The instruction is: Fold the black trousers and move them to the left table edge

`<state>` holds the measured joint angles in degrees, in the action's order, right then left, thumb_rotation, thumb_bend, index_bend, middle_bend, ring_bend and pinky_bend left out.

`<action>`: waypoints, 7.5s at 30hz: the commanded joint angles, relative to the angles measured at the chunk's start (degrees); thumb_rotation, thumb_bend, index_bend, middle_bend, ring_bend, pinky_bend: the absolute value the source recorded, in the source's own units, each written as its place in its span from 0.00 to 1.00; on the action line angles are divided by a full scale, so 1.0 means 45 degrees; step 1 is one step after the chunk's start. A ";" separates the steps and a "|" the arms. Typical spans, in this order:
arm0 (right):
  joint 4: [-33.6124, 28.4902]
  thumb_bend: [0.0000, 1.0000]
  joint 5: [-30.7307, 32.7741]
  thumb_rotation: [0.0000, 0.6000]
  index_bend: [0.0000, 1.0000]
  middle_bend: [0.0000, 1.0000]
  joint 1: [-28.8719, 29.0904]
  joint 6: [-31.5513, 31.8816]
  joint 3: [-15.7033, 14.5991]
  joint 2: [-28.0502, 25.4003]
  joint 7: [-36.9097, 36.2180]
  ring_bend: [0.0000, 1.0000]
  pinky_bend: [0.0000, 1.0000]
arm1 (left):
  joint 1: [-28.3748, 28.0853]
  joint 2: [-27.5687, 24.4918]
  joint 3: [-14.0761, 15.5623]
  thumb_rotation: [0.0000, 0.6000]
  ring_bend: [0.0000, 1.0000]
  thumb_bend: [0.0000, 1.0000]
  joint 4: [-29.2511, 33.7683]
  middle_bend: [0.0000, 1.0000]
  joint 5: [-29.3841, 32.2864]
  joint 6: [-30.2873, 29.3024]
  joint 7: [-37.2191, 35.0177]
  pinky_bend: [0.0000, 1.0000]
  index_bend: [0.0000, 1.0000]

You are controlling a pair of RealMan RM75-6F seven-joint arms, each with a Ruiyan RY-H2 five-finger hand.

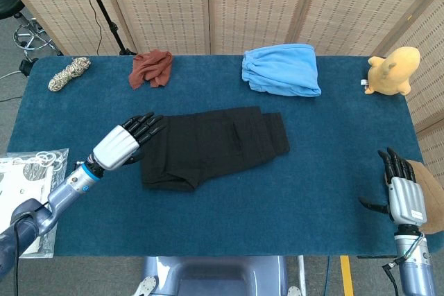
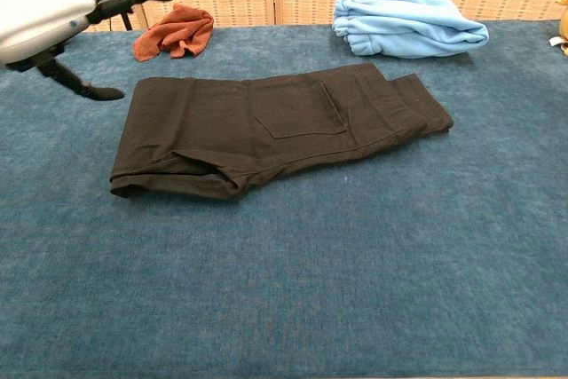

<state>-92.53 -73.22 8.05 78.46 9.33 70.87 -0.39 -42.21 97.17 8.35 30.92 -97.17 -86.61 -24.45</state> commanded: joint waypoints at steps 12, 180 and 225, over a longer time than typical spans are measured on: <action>0.0152 0.00 0.0055 1.00 0.06 0.00 0.0025 -0.0012 -0.0002 0.0146 0.0102 0.00 0.03 | 0.1839 0.0862 0.0977 1.00 0.11 0.20 -0.3536 0.04 -0.0697 0.0297 -0.2012 0.30 0.13; 0.0012 0.00 0.0481 1.00 0.06 0.00 0.0015 -0.0170 0.0270 -0.0115 -0.0355 0.00 0.03 | -0.4457 0.4531 0.0528 1.00 0.30 0.51 -0.4422 0.33 -0.1386 0.3881 0.2699 0.45 0.53; -0.0159 0.00 0.0362 1.00 0.06 0.00 0.0018 -0.0168 0.0129 -0.0066 -0.0137 0.00 0.03 | -0.0290 0.2016 0.0201 1.00 0.29 0.27 -0.3874 0.25 -0.0436 -0.0544 -0.1532 0.39 0.33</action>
<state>-93.28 -71.57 8.09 77.77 9.96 70.51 -1.05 -45.76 107.31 7.93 14.87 -98.36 -88.18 -29.88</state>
